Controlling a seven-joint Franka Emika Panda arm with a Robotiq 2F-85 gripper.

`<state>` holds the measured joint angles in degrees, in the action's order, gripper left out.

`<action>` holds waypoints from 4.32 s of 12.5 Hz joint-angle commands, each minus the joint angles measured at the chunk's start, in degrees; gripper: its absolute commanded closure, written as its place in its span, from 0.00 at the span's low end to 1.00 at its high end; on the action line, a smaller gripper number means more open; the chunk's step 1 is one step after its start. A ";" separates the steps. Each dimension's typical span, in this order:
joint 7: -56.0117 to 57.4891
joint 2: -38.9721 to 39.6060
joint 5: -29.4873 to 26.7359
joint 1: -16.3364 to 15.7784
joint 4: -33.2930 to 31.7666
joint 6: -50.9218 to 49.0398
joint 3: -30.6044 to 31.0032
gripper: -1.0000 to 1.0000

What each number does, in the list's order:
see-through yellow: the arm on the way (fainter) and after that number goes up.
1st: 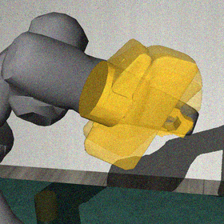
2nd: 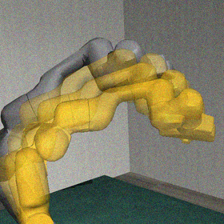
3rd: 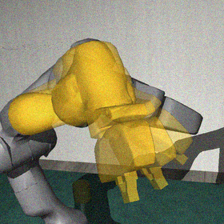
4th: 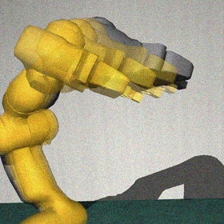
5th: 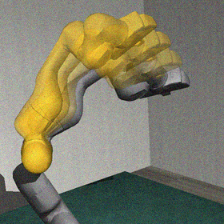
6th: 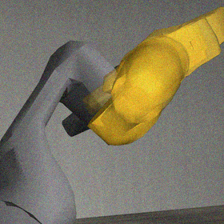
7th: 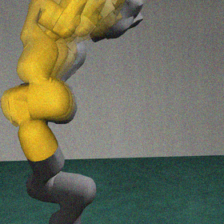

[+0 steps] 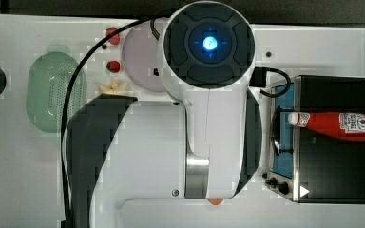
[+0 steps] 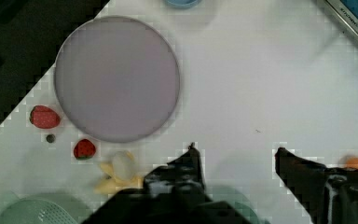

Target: Pick Ketchup from oven and place it on table.

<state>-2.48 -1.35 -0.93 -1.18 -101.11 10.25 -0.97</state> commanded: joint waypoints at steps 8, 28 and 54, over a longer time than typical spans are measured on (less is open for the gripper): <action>-0.03 -12.85 0.99 0.97 -4.38 -7.83 -7.83 0.00; 0.20 17.68 -5.00 7.56 -2.38 23.12 -34.27 0.00; 0.54 13.42 -8.52 -2.09 9.65 6.60 -29.14 0.36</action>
<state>-2.38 15.21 -9.48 2.68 -94.11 17.26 -31.70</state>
